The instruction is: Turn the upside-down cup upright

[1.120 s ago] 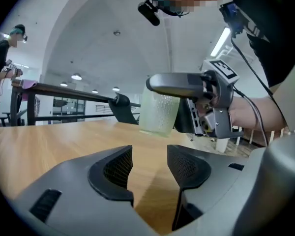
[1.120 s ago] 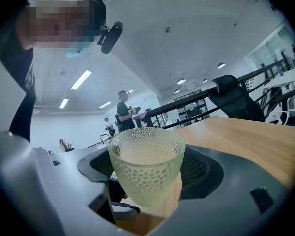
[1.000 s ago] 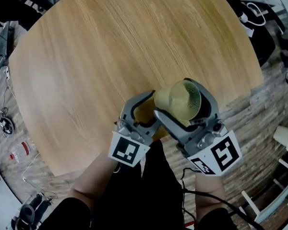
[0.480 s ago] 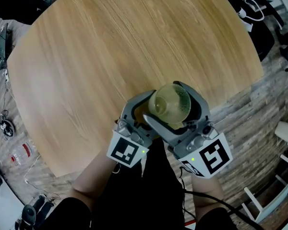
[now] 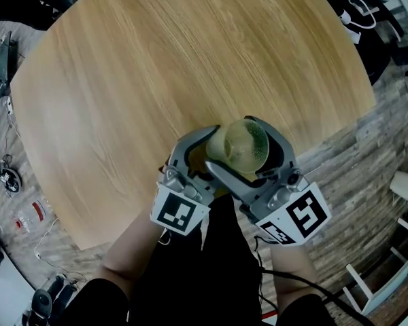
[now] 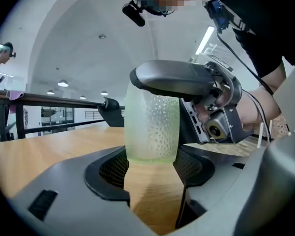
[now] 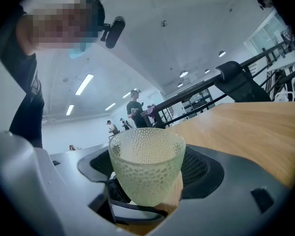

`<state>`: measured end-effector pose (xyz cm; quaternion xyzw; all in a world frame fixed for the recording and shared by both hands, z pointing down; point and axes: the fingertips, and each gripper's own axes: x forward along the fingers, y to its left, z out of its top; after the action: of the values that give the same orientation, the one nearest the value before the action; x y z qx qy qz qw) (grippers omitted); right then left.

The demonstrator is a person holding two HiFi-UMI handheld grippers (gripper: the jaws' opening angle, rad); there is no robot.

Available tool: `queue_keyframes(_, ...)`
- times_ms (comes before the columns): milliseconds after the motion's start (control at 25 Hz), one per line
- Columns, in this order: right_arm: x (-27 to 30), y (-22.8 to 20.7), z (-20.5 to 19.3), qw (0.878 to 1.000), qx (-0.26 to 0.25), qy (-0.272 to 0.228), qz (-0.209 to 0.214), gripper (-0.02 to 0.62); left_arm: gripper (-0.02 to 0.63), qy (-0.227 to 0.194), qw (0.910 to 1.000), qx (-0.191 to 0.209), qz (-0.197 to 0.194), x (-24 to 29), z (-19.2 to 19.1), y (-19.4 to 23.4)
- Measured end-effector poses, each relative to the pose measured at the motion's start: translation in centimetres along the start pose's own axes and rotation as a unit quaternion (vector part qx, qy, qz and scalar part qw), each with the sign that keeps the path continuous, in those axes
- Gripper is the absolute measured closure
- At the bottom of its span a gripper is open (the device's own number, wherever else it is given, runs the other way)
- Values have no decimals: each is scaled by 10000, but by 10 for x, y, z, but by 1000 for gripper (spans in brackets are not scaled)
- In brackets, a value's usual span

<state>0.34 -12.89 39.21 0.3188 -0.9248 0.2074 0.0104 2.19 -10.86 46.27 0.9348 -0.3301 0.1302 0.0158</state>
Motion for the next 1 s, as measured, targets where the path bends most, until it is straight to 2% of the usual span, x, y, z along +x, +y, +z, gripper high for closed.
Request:
queue_keyframes(120,0,-3,-4,9999,2,-3,-102,239,318,125,9999,16,94,-2,-7,2)
queue_keyframes(360,0,-7,-4,9988,-366,27,-334,239,318,266,9994,50,204,-3,-11,5)
queue_keyframes(600,-2,2,-2,9959,-820,56,-390,239,318,306,9992,40,245,-3,-9,4)
queue_keyframes(800,-12,-10,9,9985,-327,-275,-357,239,319,182,9991,-120,351,-5,-6,11)
queue_keyframes(1000,-22,-20,13,9974,-327,-365,-533,239,319,247,9989,-97,389,-8,-11,15)
